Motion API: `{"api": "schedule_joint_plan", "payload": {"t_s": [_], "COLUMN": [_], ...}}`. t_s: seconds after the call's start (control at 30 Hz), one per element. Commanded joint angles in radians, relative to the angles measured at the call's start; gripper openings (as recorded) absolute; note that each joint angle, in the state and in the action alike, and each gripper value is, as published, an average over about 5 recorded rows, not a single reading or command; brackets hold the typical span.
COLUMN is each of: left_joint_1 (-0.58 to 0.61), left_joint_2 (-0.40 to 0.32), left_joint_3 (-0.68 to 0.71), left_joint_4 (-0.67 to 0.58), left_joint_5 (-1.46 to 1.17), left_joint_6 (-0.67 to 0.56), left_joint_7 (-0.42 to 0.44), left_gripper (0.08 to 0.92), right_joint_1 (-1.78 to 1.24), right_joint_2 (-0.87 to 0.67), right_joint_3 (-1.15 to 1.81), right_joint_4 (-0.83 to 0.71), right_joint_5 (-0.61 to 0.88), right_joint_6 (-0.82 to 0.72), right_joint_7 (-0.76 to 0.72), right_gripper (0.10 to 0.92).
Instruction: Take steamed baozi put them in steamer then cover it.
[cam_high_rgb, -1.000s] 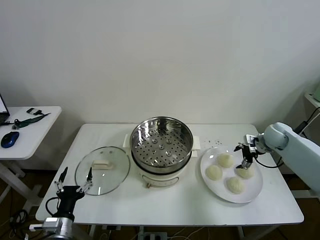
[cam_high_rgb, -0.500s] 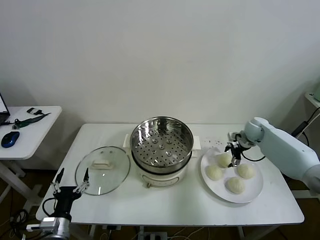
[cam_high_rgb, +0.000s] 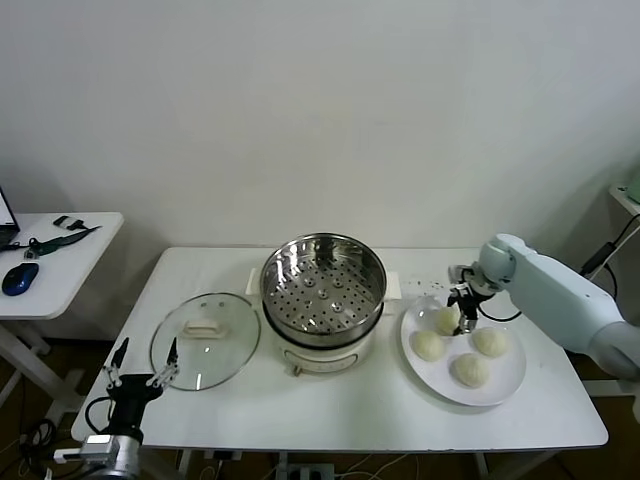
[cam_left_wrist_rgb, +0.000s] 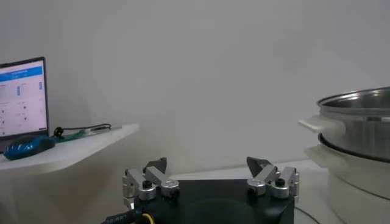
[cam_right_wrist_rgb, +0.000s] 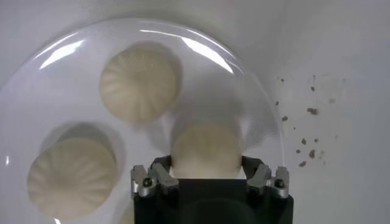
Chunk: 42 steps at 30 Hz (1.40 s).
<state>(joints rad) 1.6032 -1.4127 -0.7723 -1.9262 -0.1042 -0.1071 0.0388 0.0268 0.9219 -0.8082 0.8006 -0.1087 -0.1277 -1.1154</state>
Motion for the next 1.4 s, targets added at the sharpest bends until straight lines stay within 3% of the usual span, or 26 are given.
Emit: {"api": "schedule_joint_plan", "payload": {"t_s": [0.03,0.3,0.6,0.97,1.4], "left_joint_1": [0.001,0.006,0.013,0.023,0.023], "left_joint_2": [0.0,0.001,0.006,0.005,0.005], "left_joint_3": [0.0,-0.001,0.001,0.011,0.019], "left_joint_4": [-0.001,-0.005,-0.008,-0.011,-0.02], "left_joint_5": [0.0,-0.003,-0.006,-0.002,0.0], "left_joint_6": [0.001,0.0,0.002,0.004,0.013], "left_joint_7": [0.0,-0.001,-0.001,0.0,0.0], "left_gripper": [0.823,0.823,0.823,0.823,0.823], "right_joint_1": [0.005,0.059,0.434,0.733,0.58], "right_joint_2": [0.016,-0.012,-0.007,0.276,0.515], "right_joint_3": [-0.007,-0.043,-0.304,-0.442,-0.342], "right_joint_4": [-0.019,0.023,0.123,0.071,0.111], "right_joint_5": [-0.002,0.031,0.009,0.03,-0.203], "right_joint_6": [0.0,0.031,0.295,0.57,0.718], "right_joint_7": [-0.003,-0.007,-0.076,-0.107,-0.098], "right_gripper": [0.69,0.662,0.662,0.67,0.674]}}
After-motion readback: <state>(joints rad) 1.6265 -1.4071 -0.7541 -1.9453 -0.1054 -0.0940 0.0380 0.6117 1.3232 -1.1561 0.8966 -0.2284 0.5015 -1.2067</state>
